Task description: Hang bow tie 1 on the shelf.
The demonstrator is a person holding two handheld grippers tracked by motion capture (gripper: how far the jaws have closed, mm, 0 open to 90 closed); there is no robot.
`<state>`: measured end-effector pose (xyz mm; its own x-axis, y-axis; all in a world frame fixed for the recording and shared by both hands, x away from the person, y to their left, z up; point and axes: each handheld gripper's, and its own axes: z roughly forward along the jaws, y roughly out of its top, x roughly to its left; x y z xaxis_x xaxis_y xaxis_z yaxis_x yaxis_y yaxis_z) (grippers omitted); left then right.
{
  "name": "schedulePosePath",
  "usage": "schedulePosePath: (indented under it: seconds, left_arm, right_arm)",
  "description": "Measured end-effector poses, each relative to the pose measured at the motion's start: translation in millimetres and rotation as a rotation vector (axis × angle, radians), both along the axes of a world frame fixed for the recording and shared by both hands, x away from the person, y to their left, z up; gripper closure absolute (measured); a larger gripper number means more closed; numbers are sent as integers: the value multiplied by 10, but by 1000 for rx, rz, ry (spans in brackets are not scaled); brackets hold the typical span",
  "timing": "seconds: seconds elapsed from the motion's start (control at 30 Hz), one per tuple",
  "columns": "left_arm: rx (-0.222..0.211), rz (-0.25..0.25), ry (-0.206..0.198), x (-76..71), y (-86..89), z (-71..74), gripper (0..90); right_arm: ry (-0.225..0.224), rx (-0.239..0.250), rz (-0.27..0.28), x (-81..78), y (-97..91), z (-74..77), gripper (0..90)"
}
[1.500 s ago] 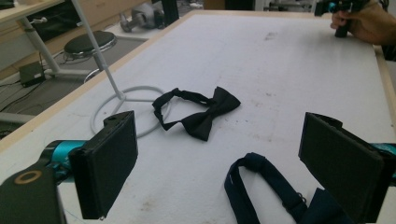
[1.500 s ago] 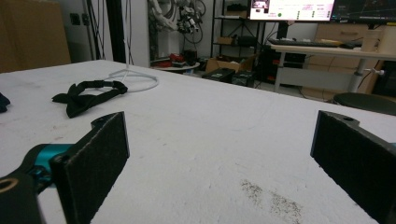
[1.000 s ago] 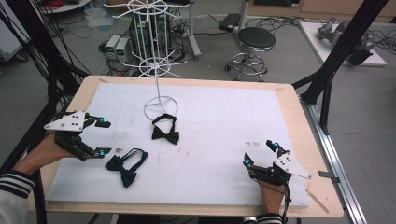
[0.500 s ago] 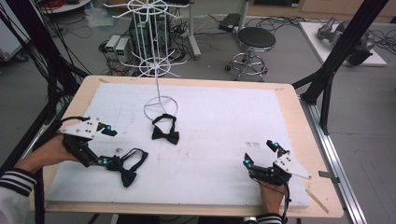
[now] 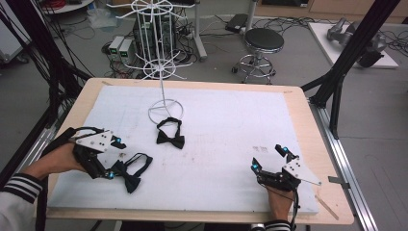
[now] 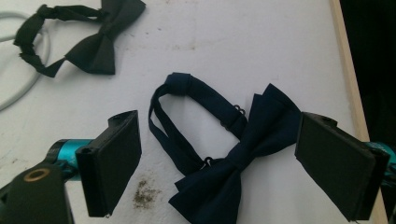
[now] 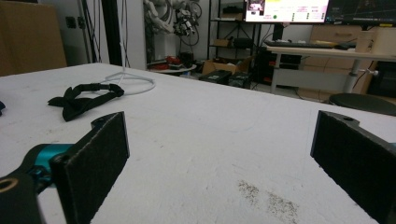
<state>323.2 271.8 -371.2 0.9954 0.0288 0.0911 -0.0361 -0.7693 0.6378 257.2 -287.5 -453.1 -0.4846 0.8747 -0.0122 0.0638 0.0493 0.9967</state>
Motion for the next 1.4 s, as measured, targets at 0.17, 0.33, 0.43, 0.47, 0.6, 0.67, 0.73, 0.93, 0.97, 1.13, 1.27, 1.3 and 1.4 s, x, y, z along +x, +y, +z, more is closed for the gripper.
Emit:
schedulePosePath:
  seconds: [0.17, 0.33, 0.43, 0.47, 0.6, 0.67, 0.73, 0.93, 0.97, 1.13, 1.27, 1.3, 1.4]
  left_arm:
    - [41, -20, 5, -26, -45, -99, 166]
    - [94, -47, 10, -32, -92, -164, 179]
    - [110, -57, 15, -33, -101, -173, 196]
    - [112, -60, 12, -36, -104, -181, 202]
    - [129, -77, 24, -48, -122, -217, 219]
    - [150, -86, 32, -59, -132, -250, 235]
    - [160, -92, 38, -66, -142, -286, 248]
    - [189, -121, 37, -76, -175, -335, 289]
    - [188, -119, 38, -78, -177, -342, 314]
    - [207, -126, 31, -57, -185, -368, 374]
    - [228, -110, 33, -38, -180, -383, 420]
    - [234, -100, 27, -34, -180, -385, 435]
    - [238, -99, 24, -20, -179, -386, 466]
  right_arm:
    - [0, 1, 0, 0, 0, 0, 36]
    - [2, 2, 1, -1, 0, 0, 36]
    - [3, 2, 0, -1, -2, 0, 36]
    - [3, 3, 0, -1, -2, 0, 36]
    - [1, 4, -2, -2, -5, 0, 36]
    - [1, 5, -1, -2, -7, -1, 36]
    - [2, 7, -1, -3, -6, -1, 36]
    - [2, 7, -3, -4, -6, -1, 36]
    - [1, 7, -3, -3, -6, -1, 36]
    - [1, 8, -2, -4, -6, -1, 37]
    - [0, 9, -4, -4, -7, -1, 37]
    - [-1, 9, -5, -2, -8, -1, 36]
    - [0, 10, -5, -3, -9, -1, 36]
